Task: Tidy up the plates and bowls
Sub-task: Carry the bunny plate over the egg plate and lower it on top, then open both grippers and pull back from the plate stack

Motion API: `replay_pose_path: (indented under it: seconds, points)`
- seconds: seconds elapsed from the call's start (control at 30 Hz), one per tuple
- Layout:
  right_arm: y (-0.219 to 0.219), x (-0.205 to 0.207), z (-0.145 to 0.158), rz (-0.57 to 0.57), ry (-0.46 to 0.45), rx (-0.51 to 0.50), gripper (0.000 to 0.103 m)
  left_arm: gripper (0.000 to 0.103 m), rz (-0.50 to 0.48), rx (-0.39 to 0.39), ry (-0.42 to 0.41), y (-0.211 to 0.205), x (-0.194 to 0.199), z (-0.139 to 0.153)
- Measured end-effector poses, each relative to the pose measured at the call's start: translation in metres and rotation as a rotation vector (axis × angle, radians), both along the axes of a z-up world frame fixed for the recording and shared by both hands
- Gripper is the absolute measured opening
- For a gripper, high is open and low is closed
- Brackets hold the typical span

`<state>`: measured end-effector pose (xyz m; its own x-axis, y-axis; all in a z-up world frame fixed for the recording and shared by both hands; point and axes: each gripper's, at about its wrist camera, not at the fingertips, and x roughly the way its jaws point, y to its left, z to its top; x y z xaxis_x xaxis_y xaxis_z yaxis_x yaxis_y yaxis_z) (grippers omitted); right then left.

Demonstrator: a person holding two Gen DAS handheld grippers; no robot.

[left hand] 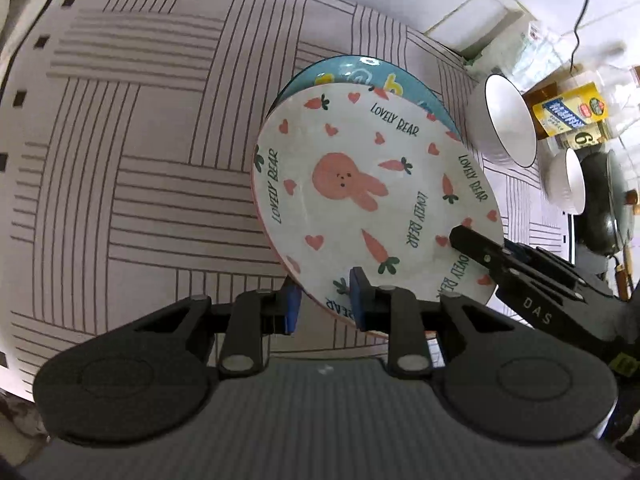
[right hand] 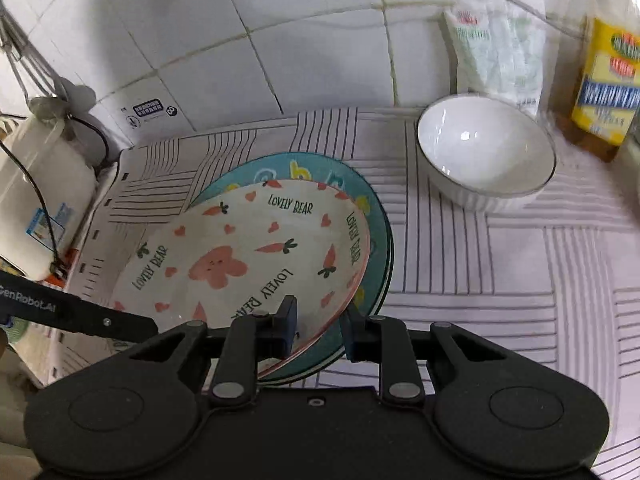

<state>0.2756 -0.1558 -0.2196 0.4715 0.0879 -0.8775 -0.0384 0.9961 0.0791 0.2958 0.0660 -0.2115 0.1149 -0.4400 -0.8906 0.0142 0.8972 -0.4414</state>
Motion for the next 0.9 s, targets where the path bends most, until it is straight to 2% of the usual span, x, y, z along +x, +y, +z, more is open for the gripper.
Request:
replay_pose_path:
  seconds: [0.13, 0.23, 0.33, 0.5, 0.63, 0.7, 0.8, 0.9]
  points:
    - [0.014, 0.005, 0.002, 0.022, 0.003, -0.109, 0.03, 0.024, 0.013, -0.032, 0.025, 0.003, 0.003, -0.005]
    - [0.017, 0.008, 0.001, 0.011, 0.025, -0.12, 0.032, 0.024, 0.007, -0.03, 0.044, 0.004, 0.003, -0.008]
    - [0.02, 0.008, -0.002, -0.011, 0.041, -0.139, 0.033, 0.022, 0.035, -0.042, 0.1, 0.006, 0.004, -0.012]
    - [0.027, 0.012, -0.005, -0.008, 0.042, -0.194, 0.036, 0.023, 0.039, -0.025, 0.107, 0.001, 0.001, -0.012]
    - [0.037, 0.01, -0.013, 0.04, 0.028, -0.341, 0.036, 0.022, 0.022, -0.014, 0.089, -0.002, -0.003, -0.009]
    - [0.037, 0.008, -0.01, 0.052, -0.01, -0.333, 0.038, 0.022, 0.029, -0.014, 0.076, -0.001, -0.004, -0.005]
    - [0.031, 0.011, -0.007, 0.058, -0.015, -0.298, 0.038, 0.022, 0.028, 0.007, 0.056, -0.001, -0.007, 0.001]
    - [0.018, 0.006, 0.001, 0.018, -0.025, -0.249, 0.038, 0.022, 0.018, 0.009, 0.04, 0.001, -0.012, 0.009]
